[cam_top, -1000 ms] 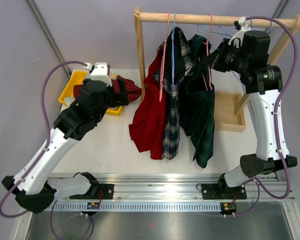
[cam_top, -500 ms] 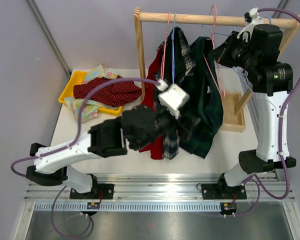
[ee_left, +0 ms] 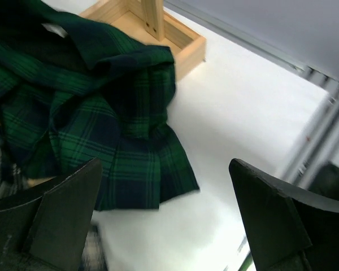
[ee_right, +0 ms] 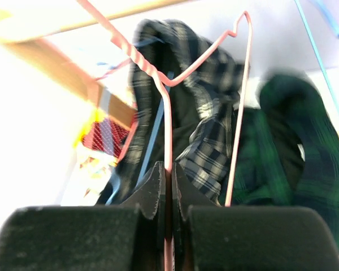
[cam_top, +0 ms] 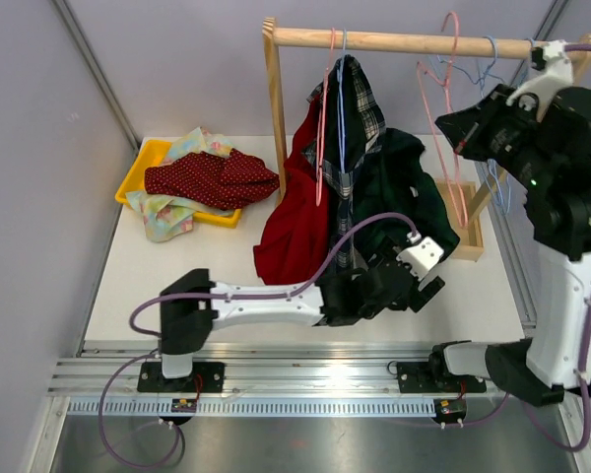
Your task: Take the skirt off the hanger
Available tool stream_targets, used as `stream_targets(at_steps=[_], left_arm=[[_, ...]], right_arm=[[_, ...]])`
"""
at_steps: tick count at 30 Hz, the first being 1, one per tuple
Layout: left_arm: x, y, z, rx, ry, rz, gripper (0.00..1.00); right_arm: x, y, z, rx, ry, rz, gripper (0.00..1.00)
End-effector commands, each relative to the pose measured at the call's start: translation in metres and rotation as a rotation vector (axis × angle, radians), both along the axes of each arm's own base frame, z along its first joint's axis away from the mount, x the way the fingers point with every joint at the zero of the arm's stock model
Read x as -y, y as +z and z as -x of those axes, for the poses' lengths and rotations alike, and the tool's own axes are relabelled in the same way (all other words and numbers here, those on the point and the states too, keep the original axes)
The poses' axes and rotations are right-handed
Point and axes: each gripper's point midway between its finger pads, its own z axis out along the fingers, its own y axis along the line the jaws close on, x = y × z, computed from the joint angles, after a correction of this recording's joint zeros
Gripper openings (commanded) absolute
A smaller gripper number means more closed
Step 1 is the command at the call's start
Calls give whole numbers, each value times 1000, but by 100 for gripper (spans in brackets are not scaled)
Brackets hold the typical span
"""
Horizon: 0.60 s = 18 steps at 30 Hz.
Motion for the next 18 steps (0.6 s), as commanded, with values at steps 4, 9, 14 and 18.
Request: stream_targets(at_steps=[4,9,14,18], left_arm=[[61,3,-83,-8,124,159,99],[73,-69,-154,-156,176,82,99],[69,-106,-199,-297,219,73,99],[53,-154,-201,-392,248,-36,99]], right_arm=[[21,60,77,236,-38,-3,0],[22,54,86,233,-40,-4,0],[21,46,82,220,-34,6,0],[20,48,78,225,-30,5,0]])
